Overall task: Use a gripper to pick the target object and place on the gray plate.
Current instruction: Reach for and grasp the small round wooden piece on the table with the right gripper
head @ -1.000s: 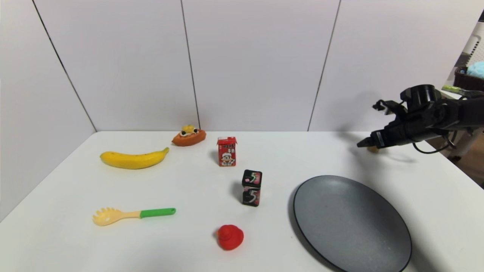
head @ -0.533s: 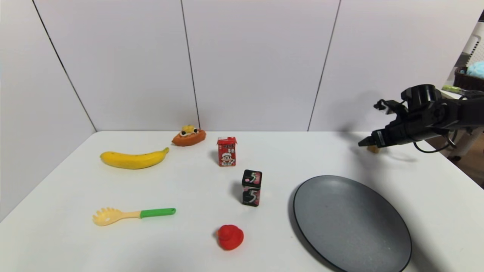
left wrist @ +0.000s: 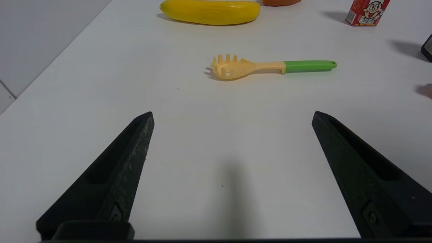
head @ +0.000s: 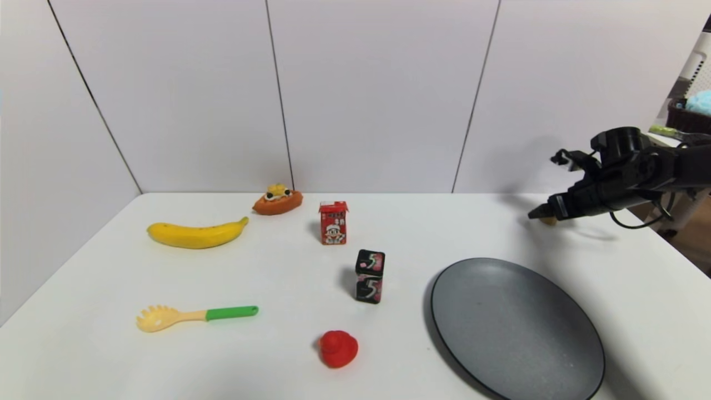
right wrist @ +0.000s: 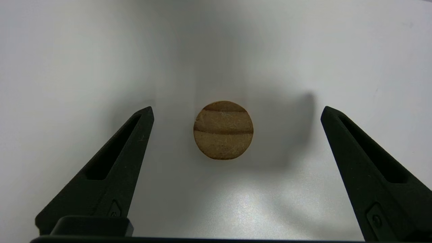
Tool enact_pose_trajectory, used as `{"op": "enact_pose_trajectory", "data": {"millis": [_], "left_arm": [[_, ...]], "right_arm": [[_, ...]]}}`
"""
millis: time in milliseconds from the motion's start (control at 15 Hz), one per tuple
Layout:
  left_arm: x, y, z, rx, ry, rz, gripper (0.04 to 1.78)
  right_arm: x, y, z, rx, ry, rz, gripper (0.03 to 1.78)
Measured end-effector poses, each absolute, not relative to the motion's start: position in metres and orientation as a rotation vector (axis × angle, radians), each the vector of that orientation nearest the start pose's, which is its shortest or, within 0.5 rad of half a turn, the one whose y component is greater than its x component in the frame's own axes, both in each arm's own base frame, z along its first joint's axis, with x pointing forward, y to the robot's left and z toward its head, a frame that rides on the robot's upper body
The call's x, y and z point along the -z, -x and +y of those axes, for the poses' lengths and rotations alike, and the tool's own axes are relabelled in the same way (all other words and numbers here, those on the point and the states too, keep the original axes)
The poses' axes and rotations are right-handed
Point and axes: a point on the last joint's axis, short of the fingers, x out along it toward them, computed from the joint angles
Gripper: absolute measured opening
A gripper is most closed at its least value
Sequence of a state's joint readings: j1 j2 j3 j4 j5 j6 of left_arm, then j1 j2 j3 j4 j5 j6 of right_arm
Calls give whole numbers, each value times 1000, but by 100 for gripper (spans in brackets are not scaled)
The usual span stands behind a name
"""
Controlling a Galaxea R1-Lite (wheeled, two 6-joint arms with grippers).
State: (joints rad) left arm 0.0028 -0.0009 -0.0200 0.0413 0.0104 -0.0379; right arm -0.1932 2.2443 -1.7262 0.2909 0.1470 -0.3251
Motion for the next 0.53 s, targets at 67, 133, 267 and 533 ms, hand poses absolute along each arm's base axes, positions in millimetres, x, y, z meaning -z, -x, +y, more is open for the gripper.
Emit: {"op": "enact_pose_trajectory", "data": {"millis": [67, 133, 267, 533], "left_arm": [[-77, 24, 0, -14, 37, 20, 169], [-77, 24, 0, -14, 37, 20, 169], [-77, 24, 0, -14, 37, 20, 169], [-77, 24, 0, -13, 38, 20, 169]], "right_arm": [[-139, -439, -83, -86, 170, 799, 171], [-139, -439, -83, -87, 171, 799, 171], [-139, -439, -82, -88, 170, 800, 171], [-137, -438, -83, -87, 169, 805, 111]]}}
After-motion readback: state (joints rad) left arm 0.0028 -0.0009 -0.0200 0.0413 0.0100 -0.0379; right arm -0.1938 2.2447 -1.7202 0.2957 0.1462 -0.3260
